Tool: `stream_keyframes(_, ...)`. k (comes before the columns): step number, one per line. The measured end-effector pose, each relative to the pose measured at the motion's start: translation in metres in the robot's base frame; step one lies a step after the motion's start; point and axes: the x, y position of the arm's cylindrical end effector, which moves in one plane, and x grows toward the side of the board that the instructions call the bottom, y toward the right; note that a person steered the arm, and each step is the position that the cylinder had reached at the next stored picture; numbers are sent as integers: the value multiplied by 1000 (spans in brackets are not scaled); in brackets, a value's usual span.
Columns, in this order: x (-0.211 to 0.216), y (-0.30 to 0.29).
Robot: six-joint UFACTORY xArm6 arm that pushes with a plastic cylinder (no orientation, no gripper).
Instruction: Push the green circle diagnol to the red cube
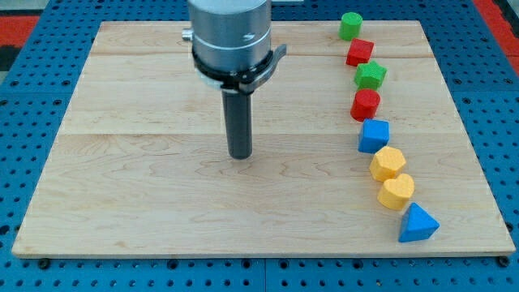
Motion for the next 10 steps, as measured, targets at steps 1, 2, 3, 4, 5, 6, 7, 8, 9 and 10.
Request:
stream_keyframes(1, 6, -39)
stream_keyframes(2, -40, -101)
stream_keyframes(3, -84, -152)
stream_keyframes(4, -141, -173)
stream_keyframes(5, -206, -152)
stream_keyframes(6, -245, -98)
stream_keyframes(7, -275, -41)
stream_keyframes(8, -297, 12)
stream_keyframes(9, -298, 37)
stream_keyframes(10, -298, 63)
